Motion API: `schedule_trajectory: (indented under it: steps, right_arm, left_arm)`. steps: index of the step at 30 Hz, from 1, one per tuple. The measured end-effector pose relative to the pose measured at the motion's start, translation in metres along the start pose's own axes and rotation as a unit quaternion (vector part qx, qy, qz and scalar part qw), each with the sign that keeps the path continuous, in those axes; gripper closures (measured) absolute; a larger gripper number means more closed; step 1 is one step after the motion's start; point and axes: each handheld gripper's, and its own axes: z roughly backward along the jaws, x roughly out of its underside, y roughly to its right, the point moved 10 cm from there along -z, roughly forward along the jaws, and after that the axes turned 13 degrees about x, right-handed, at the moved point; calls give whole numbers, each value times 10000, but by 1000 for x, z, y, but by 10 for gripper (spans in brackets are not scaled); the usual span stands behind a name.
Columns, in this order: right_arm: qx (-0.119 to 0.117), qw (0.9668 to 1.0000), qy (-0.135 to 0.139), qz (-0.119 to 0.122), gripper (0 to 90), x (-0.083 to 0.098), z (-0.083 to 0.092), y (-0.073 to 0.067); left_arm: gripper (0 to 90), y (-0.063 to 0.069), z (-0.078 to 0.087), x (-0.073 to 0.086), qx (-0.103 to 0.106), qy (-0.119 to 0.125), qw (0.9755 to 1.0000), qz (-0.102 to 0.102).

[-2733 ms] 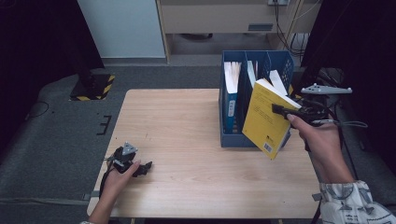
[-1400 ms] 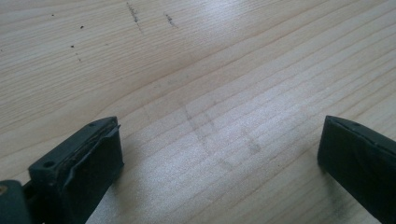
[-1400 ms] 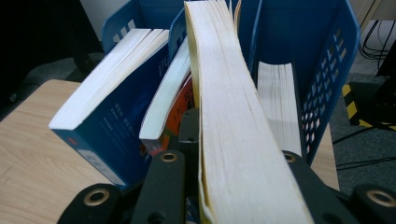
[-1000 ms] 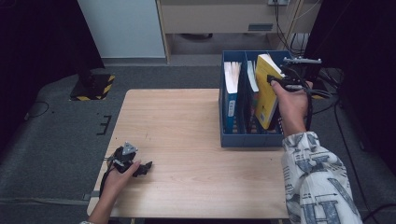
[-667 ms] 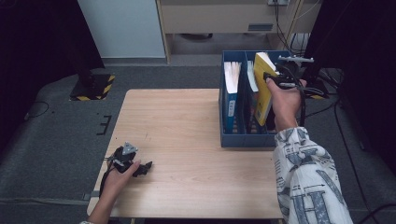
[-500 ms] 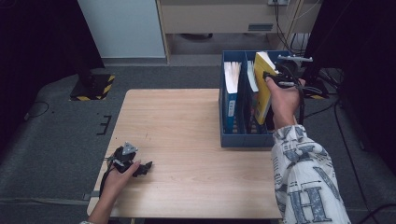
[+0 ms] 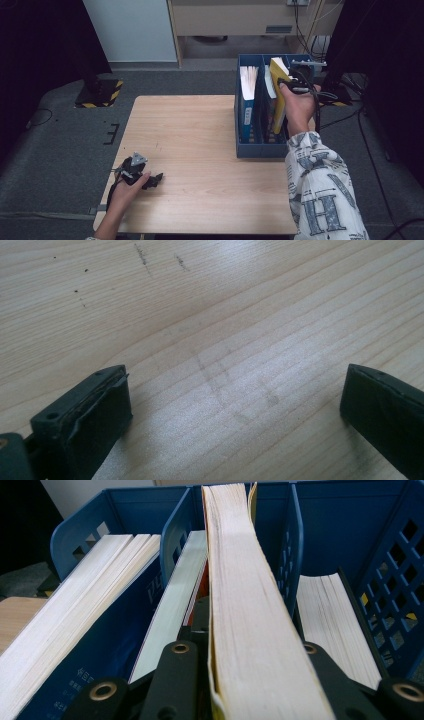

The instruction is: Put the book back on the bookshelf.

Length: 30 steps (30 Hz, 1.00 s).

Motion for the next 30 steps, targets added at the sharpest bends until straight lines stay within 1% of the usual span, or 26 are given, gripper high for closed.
schedule_trajectory:
  steps: [13,17,30]
  right_arm:
    - [-31,10000,-44,-12,748,5,-4,-3]
    - [-27,10000,-79,-50,748,7,-7,-3]
    - [-30,9999,-112,-36,748,11,-11,-4]
  left_arm:
    - [0,0,0,0,-1,9,10000,-3]
    - [0,0,0,0,0,10,10000,-3]
    - [0,0,0,0,2,8,10000,-6]
